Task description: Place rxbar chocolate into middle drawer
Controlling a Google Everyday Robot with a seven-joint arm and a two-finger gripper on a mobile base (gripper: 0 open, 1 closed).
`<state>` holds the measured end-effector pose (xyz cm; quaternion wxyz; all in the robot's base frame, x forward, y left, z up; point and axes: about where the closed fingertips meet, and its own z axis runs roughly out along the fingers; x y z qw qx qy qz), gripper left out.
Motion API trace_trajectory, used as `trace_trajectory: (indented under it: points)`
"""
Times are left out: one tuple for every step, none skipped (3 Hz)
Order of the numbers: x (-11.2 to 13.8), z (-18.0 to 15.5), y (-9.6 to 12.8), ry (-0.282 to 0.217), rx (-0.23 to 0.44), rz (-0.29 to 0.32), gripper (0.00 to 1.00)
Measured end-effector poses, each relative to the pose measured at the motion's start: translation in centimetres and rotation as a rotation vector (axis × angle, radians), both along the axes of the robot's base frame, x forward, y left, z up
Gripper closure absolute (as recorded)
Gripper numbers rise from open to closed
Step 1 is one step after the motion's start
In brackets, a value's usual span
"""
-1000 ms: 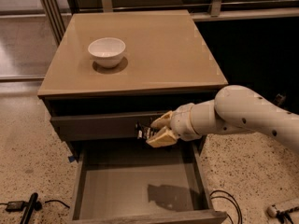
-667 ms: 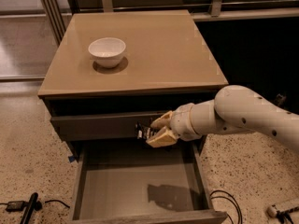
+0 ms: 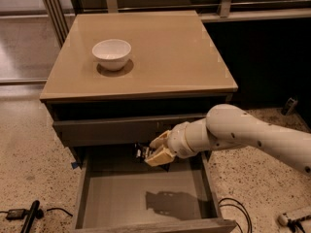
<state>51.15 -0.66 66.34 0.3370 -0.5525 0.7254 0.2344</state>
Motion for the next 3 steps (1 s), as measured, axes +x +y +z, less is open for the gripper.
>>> trace_trajectory:
  points:
    - [0.1, -4.1, 0.8, 0.049, 0.014, -0.019, 1.0]
    - [0.3, -8.7, 1.7, 0.09, 0.02, -0.038, 1.0]
    - [0.7, -13.0, 2.0, 0.093, 0.0, -0.064, 1.0]
